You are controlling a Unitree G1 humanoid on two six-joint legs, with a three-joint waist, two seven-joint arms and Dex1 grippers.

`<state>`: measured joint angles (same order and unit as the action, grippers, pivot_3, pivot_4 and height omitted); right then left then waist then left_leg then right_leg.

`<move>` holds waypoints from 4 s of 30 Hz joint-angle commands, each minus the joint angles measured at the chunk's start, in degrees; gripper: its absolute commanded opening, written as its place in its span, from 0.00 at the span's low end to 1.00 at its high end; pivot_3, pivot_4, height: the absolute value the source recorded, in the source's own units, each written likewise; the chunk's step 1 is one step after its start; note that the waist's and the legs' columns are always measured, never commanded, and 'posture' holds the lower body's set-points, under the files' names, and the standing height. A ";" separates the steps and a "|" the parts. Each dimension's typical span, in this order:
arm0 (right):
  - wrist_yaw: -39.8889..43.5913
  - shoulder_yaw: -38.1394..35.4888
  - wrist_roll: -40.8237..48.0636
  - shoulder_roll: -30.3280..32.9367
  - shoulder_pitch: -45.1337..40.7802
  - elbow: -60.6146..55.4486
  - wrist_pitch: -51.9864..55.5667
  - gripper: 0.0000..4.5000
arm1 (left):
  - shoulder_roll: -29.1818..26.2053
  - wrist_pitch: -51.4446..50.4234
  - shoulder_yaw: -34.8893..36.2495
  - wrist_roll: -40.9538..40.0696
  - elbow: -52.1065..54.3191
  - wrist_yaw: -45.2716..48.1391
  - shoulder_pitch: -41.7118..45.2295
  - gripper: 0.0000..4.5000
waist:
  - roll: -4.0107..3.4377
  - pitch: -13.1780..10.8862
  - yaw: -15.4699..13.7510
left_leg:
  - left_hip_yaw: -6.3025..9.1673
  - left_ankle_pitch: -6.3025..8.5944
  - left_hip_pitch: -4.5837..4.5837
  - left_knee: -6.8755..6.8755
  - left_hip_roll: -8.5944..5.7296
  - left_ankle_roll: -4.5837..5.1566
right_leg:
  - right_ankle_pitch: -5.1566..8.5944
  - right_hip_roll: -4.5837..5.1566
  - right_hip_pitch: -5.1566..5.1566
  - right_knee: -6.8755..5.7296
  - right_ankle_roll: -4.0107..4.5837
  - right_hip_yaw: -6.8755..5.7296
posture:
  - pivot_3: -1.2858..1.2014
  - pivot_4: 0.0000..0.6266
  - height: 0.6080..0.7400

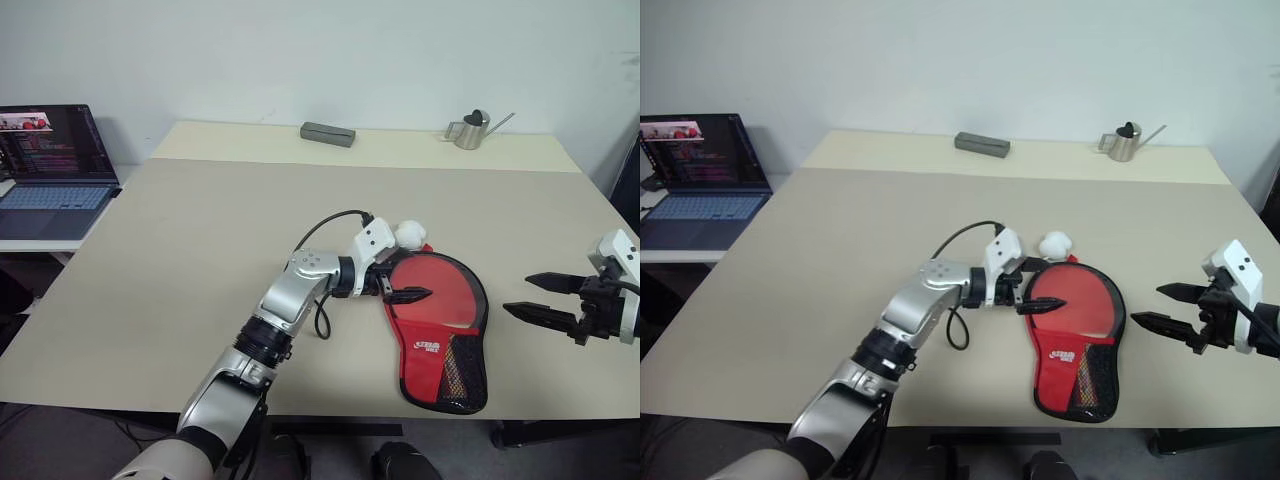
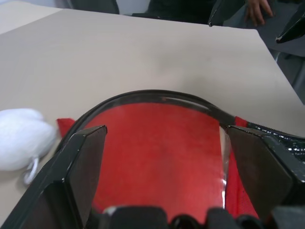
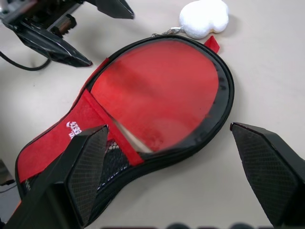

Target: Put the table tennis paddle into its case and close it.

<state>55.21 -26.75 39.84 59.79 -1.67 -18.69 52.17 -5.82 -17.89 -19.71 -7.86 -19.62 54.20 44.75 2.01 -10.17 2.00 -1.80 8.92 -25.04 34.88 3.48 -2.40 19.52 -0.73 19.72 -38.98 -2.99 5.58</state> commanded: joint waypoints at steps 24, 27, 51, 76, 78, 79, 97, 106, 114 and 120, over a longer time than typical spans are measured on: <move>-20.57 23.14 -11.44 -19.16 -48.13 30.43 2.60 1.00 | 8.49 18.85 -2.01 9.04 -27.56 -2.63 1.84 0.99 | -0.26 0.15 0.70 | -0.03 -0.02 0.03 -0.01 -0.01 0.04 | -0.09 0.01 0.10 -0.05 0.04 0.14 | 0.52 0.24 1.00; -21.54 26.52 -16.53 -22.58 -54.50 41.27 -0.53 1.00 | 8.69 18.69 -2.03 9.03 -26.73 -2.13 1.30 0.99 | -0.29 0.16 0.30 | -0.06 -0.02 -0.04 -0.03 -0.01 0.04 | -0.10 0.02 0.20 -0.05 0.05 0.12 | 0.52 0.24 1.00; -22.58 27.98 -31.43 -38.65 -67.89 80.55 -20.59 1.00 | 8.48 17.75 -2.95 10.21 -23.20 -1.08 -1.14 0.99 | -0.39 0.22 -0.02 | -0.22 -0.01 -0.22 -0.09 0.03 0.03 | -0.11 0.01 0.41 -0.12 0.08 0.02 | 0.52 0.24 1.00; -21.68 35.42 -46.01 -40.73 -65.96 84.25 -32.11 0.20 | 8.35 16.53 -3.73 11.86 -22.72 -0.93 -2.65 1.00 | -0.43 0.24 0.04 | -0.21 -0.01 -0.18 -0.08 0.03 0.02 | -0.11 0.01 0.36 -0.14 0.09 0.00 | 0.52 0.24 1.00; -22.45 34.79 -45.72 -40.64 -66.02 84.33 -32.38 0.12 | 8.10 15.77 -3.76 11.93 -22.62 -0.76 -2.84 1.00 | -0.43 0.24 0.04 | -0.21 -0.01 -0.14 -0.08 0.03 0.02 | -0.11 0.01 0.33 -0.14 0.09 0.00 | 0.52 0.24 1.00; -22.63 34.65 -45.68 -40.62 -66.05 84.39 -32.48 0.09 | 8.03 15.54 -3.77 11.95 -22.56 -0.73 -2.89 1.00 | -0.43 0.24 0.04 | -0.21 -0.01 -0.13 -0.08 0.04 0.02 | -0.11 0.01 0.31 -0.14 0.09 0.00 | 0.52 0.24 1.00; -28.61 29.52 -45.17 -36.16 -66.34 85.11 -34.18 0.05 | 4.97 10.52 -4.41 11.43 -15.18 -0.19 -10.40 1.00 | -0.48 0.28 0.01 | -0.20 -0.01 -0.03 -0.12 0.03 0.01 | -0.11 0.02 0.21 -0.13 0.12 0.00 | 0.52 0.24 1.00; -26.79 29.78 -45.71 -33.22 -64.41 81.91 -33.54 0.05 | 5.26 9.24 -4.31 11.51 -14.68 -0.90 -10.64 1.00 | -0.49 0.28 -0.04 | -0.19 0.00 -0.01 -0.12 0.02 0.01 | -0.11 0.03 0.15 -0.11 0.12 -0.02 | 0.52 0.24 1.00; -22.54 28.69 -44.31 -28.41 -57.62 70.41 -27.20 0.05 | 5.49 9.32 -4.53 13.06 -17.07 -3.24 -8.38 1.00 | -0.49 0.29 -0.31 | -0.14 -0.01 0.03 -0.08 -0.01 0.02 | -0.10 0.04 0.03 -0.09 0.12 -0.05 | 0.52 0.24 1.00; -19.05 27.72 -43.17 -22.16 -49.84 58.17 -20.00 0.05 | 6.17 10.64 -4.81 13.91 -20.72 -5.28 -5.92 1.00 | -0.49 0.29 -0.47 | -0.10 -0.04 0.08 0.02 -0.10 0.07 | -0.14 0.12 -0.10 -0.03 0.03 -0.05 | 0.52 0.24 1.00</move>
<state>36.13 3.11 -3.26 34.70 -51.88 43.02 30.55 1.26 -5.54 -22.31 2.48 -34.82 50.61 40.47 1.52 -9.88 1.54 -1.90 8.87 -24.95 34.91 3.35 -2.32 19.37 -0.60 19.61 -39.00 -2.98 5.55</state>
